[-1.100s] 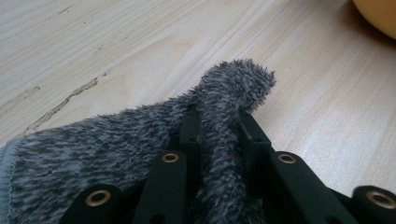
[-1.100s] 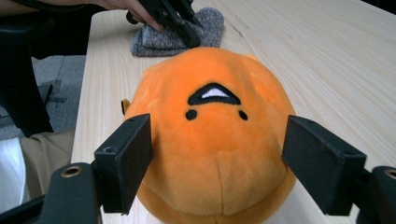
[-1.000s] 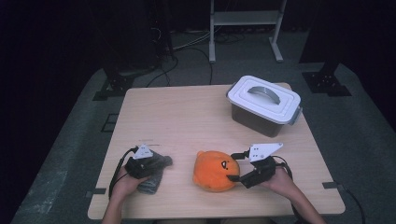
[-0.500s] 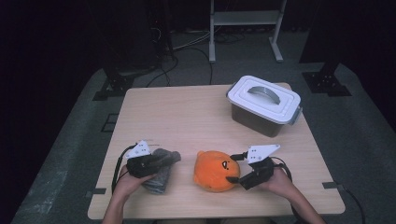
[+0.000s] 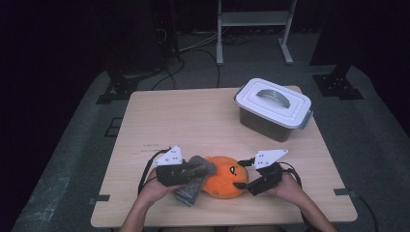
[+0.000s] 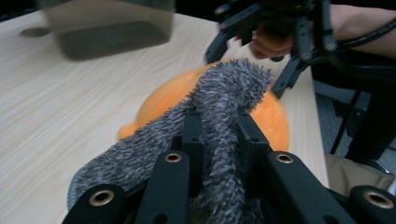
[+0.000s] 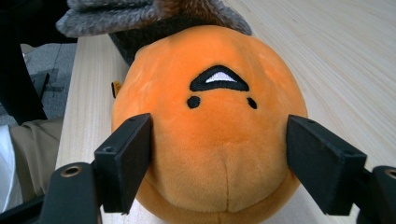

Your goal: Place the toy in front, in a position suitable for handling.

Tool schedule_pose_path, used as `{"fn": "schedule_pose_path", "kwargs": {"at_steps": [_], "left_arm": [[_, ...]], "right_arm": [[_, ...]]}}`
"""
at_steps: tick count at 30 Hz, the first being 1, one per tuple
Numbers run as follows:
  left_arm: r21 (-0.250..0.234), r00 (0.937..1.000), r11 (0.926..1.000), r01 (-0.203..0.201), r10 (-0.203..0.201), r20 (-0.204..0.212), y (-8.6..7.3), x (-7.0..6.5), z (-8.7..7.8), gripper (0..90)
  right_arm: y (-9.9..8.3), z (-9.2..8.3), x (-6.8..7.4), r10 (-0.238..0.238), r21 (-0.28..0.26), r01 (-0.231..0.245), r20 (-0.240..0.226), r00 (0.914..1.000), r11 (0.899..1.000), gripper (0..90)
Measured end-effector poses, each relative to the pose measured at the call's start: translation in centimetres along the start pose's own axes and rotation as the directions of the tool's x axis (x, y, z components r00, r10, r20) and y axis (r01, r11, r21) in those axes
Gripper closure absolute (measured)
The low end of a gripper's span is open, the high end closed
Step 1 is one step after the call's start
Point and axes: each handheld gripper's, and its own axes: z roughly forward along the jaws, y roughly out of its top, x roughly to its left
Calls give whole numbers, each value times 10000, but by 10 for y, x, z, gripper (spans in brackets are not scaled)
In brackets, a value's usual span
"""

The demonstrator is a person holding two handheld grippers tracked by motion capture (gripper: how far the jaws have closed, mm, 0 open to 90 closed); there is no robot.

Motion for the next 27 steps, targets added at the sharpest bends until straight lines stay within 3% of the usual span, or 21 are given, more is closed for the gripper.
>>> {"fn": "schedule_pose_path", "kwargs": {"at_steps": [5,10,18,27], "left_arm": [[271,9958,9965,-790,776,486,27,-9,24,769],[851,9900,9880,-1288,1231,695,35,-13,41,769],[920,9917,9898,-1089,1019,778,23,-11,40,768],[1105,9972,9918,-649,601,455,-3,-6,13,765]], "right_arm": [[0,1,-1,-4,18,4,9,10000,10000,232],[0,1,-1,0,71,0,24,10000,10000,234],[-3,2,-1,-60,130,60,15,10000,9999,251],[-4,3,-5,29,102,-28,-26,10000,9999,261]]}}
